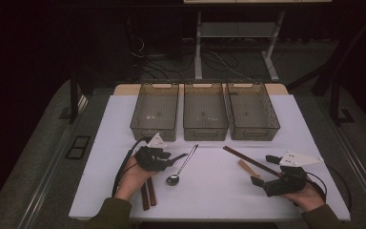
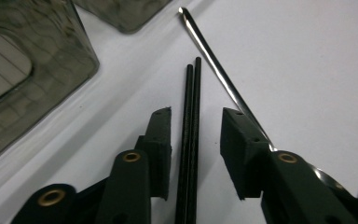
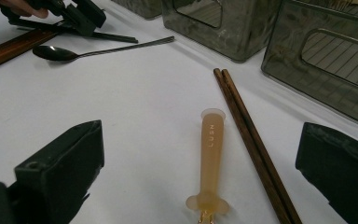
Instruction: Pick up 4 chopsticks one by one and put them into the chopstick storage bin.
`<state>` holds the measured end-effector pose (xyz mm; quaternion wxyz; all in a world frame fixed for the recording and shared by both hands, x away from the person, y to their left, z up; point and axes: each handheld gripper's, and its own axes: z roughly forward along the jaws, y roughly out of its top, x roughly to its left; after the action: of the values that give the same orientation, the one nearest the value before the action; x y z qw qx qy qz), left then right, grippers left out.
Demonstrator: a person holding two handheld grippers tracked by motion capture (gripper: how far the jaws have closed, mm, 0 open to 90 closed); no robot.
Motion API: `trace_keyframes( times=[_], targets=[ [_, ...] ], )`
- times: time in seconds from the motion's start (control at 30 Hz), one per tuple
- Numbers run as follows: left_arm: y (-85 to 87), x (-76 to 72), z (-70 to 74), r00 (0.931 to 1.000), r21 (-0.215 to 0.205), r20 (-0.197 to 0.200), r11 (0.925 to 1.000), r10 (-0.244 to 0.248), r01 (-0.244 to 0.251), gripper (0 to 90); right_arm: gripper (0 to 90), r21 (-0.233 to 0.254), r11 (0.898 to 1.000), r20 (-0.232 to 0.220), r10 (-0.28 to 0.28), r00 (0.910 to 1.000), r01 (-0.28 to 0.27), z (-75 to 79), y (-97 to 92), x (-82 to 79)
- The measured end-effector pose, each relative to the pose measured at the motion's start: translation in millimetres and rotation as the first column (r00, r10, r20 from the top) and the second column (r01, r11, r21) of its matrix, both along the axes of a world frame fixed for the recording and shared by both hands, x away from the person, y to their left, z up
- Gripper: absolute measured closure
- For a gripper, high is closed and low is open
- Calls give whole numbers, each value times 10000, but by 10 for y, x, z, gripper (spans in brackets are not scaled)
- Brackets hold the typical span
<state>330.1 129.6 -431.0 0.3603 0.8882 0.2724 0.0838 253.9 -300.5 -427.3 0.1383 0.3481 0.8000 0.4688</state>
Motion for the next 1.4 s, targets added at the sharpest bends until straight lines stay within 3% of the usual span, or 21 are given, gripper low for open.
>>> trace_keyframes(
  times=[0.3, 0.4, 0.77, 1.0, 1.2, 1.4],
  targets=[
    [280, -172, 138, 9997, -961, 239, 9954, 41, -18, 480, 13, 1, 10000, 10, 53, 10000, -53, 1, 3, -2],
    [391, -230, 167, 9991, -1059, 406, 9943, 149, -105, 452, 14, -12, 10000, 34, 72, 10000, -72, 0, 5, -1],
    [803, -420, 117, 9975, -1242, 238, 9903, 658, -623, 421, 13, 22, 10000, -57, 23, 10000, -23, -6, 0, -1],
    [1092, -534, 65, 9950, -1328, 254, 9868, 969, -927, 542, 13, -36, 10000, -46, 64, 10000, -64, -10, 10, -2],
    [1109, -508, 31, 9972, -1191, 81, 9902, 748, -733, 673, 13, -43, 10000, -43, 54, 10000, -54, -13, 14, -1],
    [1088, -495, 1, 9984, -1032, -98, 9931, 554, -561, 725, 13, -45, 10000, -55, 62, 10000, -62, -13, 17, -3]
  ],
)
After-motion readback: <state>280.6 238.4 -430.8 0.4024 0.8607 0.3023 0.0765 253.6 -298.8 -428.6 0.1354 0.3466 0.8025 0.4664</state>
